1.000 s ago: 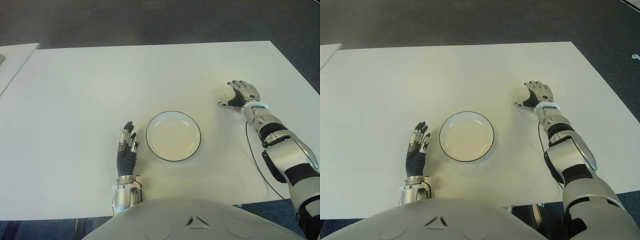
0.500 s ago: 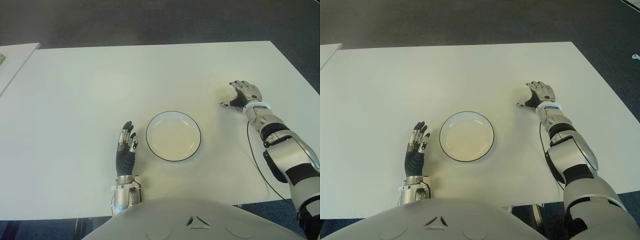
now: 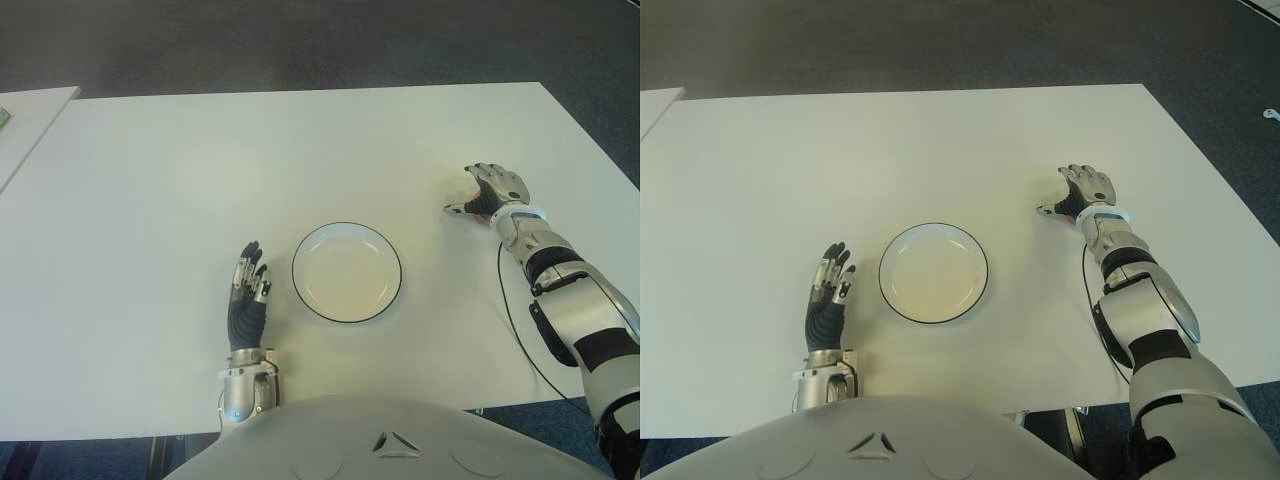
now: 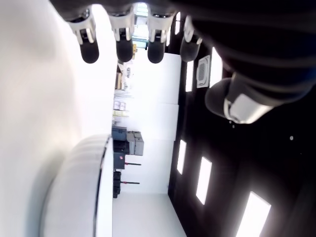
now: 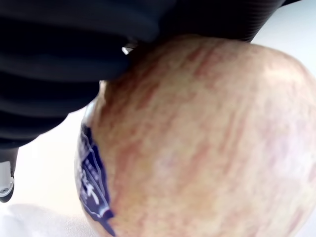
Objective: Put the apples into the plate.
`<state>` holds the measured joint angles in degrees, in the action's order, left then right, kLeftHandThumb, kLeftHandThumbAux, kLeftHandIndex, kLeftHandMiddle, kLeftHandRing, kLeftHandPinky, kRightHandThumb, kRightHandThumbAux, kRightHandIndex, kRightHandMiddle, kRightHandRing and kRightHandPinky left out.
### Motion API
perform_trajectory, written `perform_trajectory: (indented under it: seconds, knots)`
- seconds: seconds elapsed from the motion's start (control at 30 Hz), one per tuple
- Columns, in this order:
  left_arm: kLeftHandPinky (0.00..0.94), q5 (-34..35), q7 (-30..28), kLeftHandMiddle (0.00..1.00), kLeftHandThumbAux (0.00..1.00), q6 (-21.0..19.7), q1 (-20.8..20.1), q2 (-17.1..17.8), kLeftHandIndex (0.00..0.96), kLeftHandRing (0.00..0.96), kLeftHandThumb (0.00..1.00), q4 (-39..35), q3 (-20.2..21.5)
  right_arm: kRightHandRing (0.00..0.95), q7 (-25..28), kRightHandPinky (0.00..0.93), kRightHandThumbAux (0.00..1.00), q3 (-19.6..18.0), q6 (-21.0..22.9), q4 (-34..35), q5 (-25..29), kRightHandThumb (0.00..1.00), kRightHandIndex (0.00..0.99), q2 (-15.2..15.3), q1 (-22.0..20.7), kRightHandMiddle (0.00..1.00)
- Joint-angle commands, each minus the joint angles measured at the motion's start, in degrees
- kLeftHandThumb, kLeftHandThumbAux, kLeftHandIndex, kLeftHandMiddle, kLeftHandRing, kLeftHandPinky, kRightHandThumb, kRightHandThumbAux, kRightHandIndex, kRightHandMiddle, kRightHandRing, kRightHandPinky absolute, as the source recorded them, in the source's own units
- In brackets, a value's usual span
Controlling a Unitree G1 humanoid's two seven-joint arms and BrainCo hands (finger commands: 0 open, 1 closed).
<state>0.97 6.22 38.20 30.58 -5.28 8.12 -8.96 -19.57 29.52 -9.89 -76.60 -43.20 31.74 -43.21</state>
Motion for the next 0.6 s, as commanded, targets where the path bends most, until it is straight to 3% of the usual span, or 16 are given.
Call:
perform_trajectory:
  seconds: [0.03,0.6]
  knots:
    - [0.01,-0.1,0.4,0.046,0.455,-0.38,0.17,-1.82,0.024,0.019,0.058,1.91,0.4,0.007,1.71,0.043,0.449,0.43,1.41,-1.19,0.25,0.281,0.0,-1.54,3.43,0.015]
    - [0.0,-1.0,0.5,0.035,0.449,1.01,-1.05,-1.67,0.017,0.004,0.039,4.93,1.38,0.04,-0.42,0.053,0.417,0.65,0.25,-0.7,0.4,0.295,0.0,-1.48,2.1,0.046]
